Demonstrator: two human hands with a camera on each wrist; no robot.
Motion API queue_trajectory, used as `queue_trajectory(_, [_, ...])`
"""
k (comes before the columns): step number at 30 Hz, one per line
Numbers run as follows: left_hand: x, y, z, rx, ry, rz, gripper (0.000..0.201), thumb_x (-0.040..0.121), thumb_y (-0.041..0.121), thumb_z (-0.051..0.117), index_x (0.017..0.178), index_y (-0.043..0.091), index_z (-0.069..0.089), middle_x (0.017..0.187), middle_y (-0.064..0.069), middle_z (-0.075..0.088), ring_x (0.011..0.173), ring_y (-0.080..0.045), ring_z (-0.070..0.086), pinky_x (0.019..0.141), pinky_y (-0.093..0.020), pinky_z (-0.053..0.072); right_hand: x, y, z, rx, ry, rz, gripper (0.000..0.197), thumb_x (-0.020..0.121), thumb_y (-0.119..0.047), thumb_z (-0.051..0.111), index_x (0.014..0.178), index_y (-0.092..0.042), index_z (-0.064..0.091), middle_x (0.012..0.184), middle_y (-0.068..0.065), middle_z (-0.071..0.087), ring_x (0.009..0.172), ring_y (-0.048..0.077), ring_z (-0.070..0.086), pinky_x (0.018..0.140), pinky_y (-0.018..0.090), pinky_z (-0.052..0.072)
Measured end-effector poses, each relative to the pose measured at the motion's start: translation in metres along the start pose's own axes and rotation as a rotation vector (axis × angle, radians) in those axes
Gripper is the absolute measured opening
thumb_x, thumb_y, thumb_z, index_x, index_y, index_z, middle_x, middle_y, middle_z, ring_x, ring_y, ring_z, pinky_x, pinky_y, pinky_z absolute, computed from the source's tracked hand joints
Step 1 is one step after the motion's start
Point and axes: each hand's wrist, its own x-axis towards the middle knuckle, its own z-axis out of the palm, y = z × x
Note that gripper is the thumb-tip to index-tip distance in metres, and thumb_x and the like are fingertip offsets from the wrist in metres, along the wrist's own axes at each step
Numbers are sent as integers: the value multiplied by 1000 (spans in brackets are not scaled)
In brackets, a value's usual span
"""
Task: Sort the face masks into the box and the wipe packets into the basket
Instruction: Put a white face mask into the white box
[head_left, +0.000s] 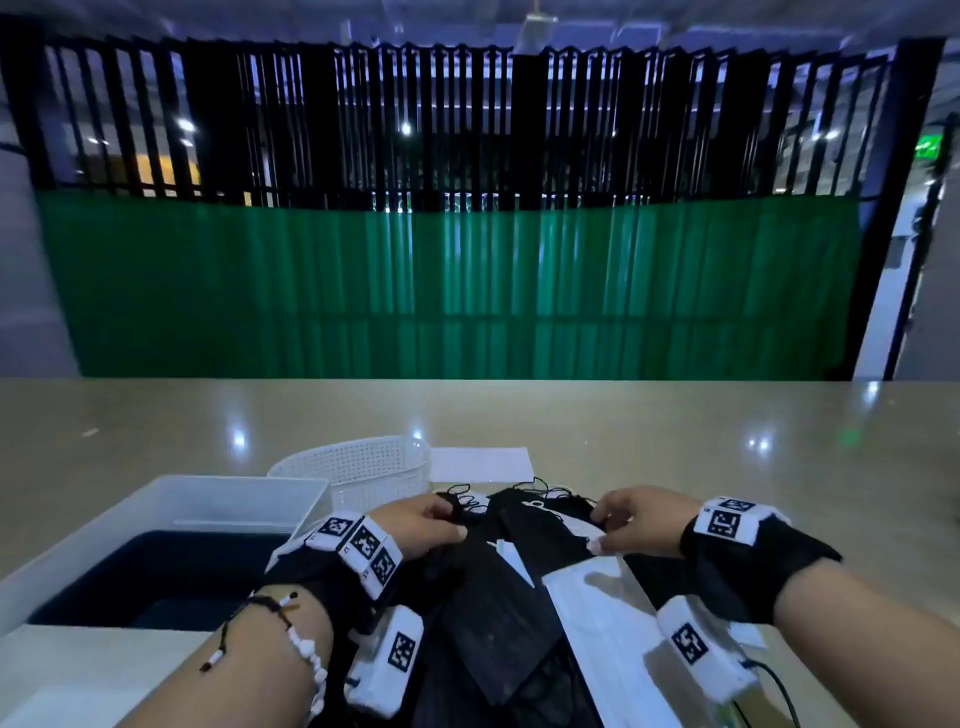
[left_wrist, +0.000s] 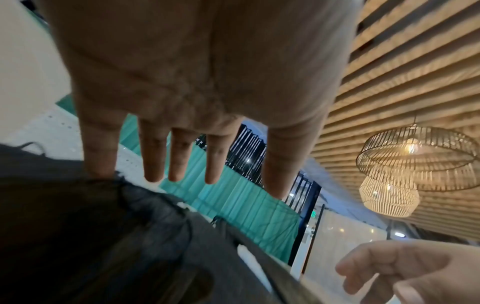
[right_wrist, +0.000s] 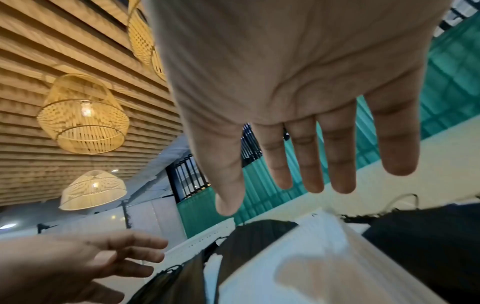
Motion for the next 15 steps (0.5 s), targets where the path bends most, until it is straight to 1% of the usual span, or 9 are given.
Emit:
queue_trajectory(2, [3, -7, 12, 15, -30, -24, 63, 86, 46, 60, 141, 26, 38, 144, 1, 41, 129, -16, 43, 99, -19, 30, 0, 10, 8, 9, -6, 63, 54, 77, -48, 68, 124, -25, 54, 108, -10, 59, 102, 11, 57, 92, 23, 43])
queue_trajectory(4, [5, -15, 23, 8, -86, -33, 67, 85, 43, 63, 143, 26, 35, 147, -1, 36, 130, -17, 42, 97, -17, 30, -1, 19, 19, -2, -10, 118, 52, 77, -47, 68, 122, -25, 53, 106, -10, 57, 101, 10, 55, 91, 23, 43])
queue_trajectory(5, [5, -16, 27, 4, -104, -25, 68, 85, 41, 63, 144, 27, 34, 148, -2, 35, 131, -17, 40, 98, -17, 30, -1, 23, 22, -5, -9, 143, 49, 76, -48, 68, 117, -26, 54, 104, -10, 57, 99, 10, 55, 89, 23, 43])
queue_trajectory(7, [6, -19, 34, 20, -136, -39, 67, 85, 39, 64, 144, 29, 33, 149, -2, 32, 134, -18, 36, 103, -19, 29, -1, 27, 28, 0, -24, 183, 40, 73, -51, 69, 102, -27, 56, 98, -9, 60, 90, 10, 57, 80, 24, 44])
queue_trajectory(8, [7, -20, 36, 37, -141, -50, 67, 85, 38, 64, 144, 30, 34, 150, -3, 30, 135, -18, 35, 105, -21, 28, -2, 27, 29, -10, -37, 192, 35, 73, -52, 69, 93, -27, 55, 91, -9, 59, 82, 9, 56, 72, 24, 44])
queue_trajectory(10, [8, -24, 41, 62, -147, -73, 66, 85, 37, 65, 143, 32, 35, 150, -4, 30, 136, -20, 34, 107, -22, 28, -5, 27, 32, -32, -88, 200, 30, 76, -50, 67, 77, -25, 51, 74, -8, 54, 66, 8, 50, 59, 23, 38])
queue_trajectory(11, [8, -25, 42, 77, -139, -71, 66, 84, 36, 66, 143, 32, 35, 150, -5, 30, 136, -20, 35, 106, -22, 28, -5, 27, 33, -46, -108, 191, 32, 78, -47, 67, 71, -23, 47, 68, -8, 50, 61, 9, 46, 55, 23, 34])
queue_trajectory(13, [8, -27, 45, 107, -118, -65, 67, 82, 34, 68, 141, 33, 37, 148, -4, 33, 134, -19, 37, 106, -22, 29, -5, 26, 35, -49, -112, 163, 31, 81, -39, 66, 68, -21, 45, 63, -7, 46, 56, 9, 42, 51, 21, 32])
queue_trajectory(15, [9, -31, 48, 134, -97, -56, 67, 81, 34, 70, 140, 34, 39, 145, -4, 36, 132, -19, 39, 106, -23, 31, -3, 25, 34, -23, -63, 132, 23, 83, -31, 66, 71, -20, 49, 62, -9, 49, 54, 6, 43, 50, 18, 33])
